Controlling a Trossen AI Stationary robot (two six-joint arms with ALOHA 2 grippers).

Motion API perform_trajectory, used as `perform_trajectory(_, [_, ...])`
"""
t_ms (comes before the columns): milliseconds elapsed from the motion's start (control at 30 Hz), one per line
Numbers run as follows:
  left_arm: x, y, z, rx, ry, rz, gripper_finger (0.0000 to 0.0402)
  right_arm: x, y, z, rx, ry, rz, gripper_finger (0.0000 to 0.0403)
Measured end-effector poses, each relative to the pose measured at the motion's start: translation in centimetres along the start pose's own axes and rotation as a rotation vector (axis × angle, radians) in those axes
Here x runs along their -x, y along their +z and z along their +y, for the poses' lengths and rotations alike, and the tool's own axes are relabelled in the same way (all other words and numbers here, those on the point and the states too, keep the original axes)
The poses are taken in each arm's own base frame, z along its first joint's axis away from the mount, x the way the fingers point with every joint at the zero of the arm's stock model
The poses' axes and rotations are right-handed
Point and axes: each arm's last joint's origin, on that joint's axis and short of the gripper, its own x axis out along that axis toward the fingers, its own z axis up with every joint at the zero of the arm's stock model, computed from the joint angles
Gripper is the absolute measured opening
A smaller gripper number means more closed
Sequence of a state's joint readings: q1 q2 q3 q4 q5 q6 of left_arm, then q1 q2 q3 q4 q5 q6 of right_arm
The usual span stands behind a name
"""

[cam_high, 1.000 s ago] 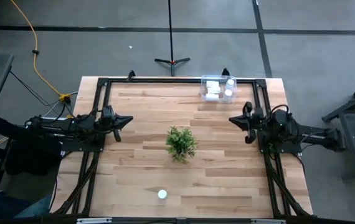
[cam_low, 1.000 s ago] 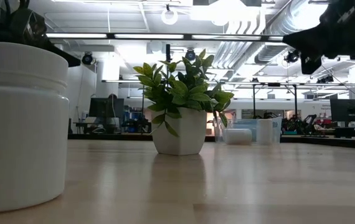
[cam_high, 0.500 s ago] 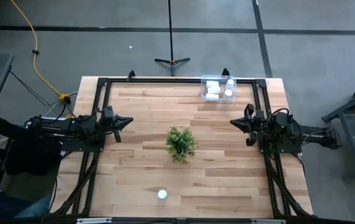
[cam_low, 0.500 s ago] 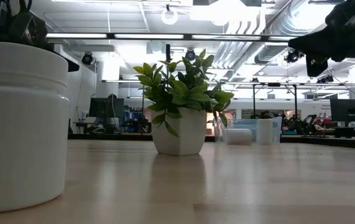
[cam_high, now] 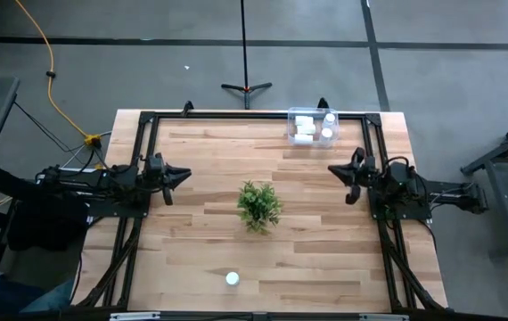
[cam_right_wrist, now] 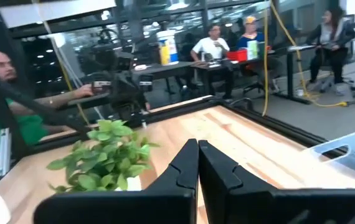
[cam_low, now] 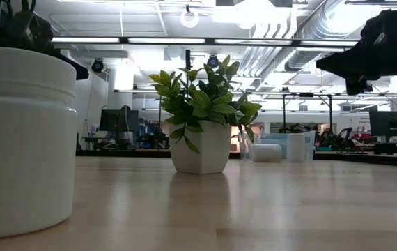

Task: Pick and place pill bottles into a basket
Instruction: Put the white pill bottle into the transparent bin

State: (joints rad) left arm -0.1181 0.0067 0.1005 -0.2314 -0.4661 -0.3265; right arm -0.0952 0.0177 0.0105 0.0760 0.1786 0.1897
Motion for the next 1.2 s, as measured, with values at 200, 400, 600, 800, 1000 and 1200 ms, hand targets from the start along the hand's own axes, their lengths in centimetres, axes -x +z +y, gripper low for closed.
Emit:
perform_trajectory(200, [0.0,0.0,-0.2,0.054,-0.052,0.009,0.014,0.0,-0.1,-0.2,-0.055,-0.055,0.006,0.0001])
perform_trajectory(400, [-0.1,0.6,-0.8,0.063,-0.175,0.012,0.0193,0.0,-0.1,-0.2,-0.05,-0.059,0.009,0.0001])
perform_trajectory(600, [-0.3,2.8,-1.7,0.093,-0.19,0.008,0.0235,0.0,-0.2,-0.1,-0.058,-0.024,0.026,0.0001])
perform_trajectory(800, [-1.5,6.2,-3.8,-0.041,-0.247,0.084,0.0239,0.0,-0.3,-0.1,-0.069,-0.013,0.03,0.0001])
perform_trajectory(1000, [-3.9,9.4,-6.4,-0.139,-0.296,0.253,0.0239,0.0,-0.3,0.0,-0.07,-0.003,0.034,0.0001])
perform_trajectory(1200, [-6.1,11.1,-8.6,-0.167,-0.385,0.463,0.0239,0.0,-0.3,0.0,-0.069,0.023,0.041,0.0001])
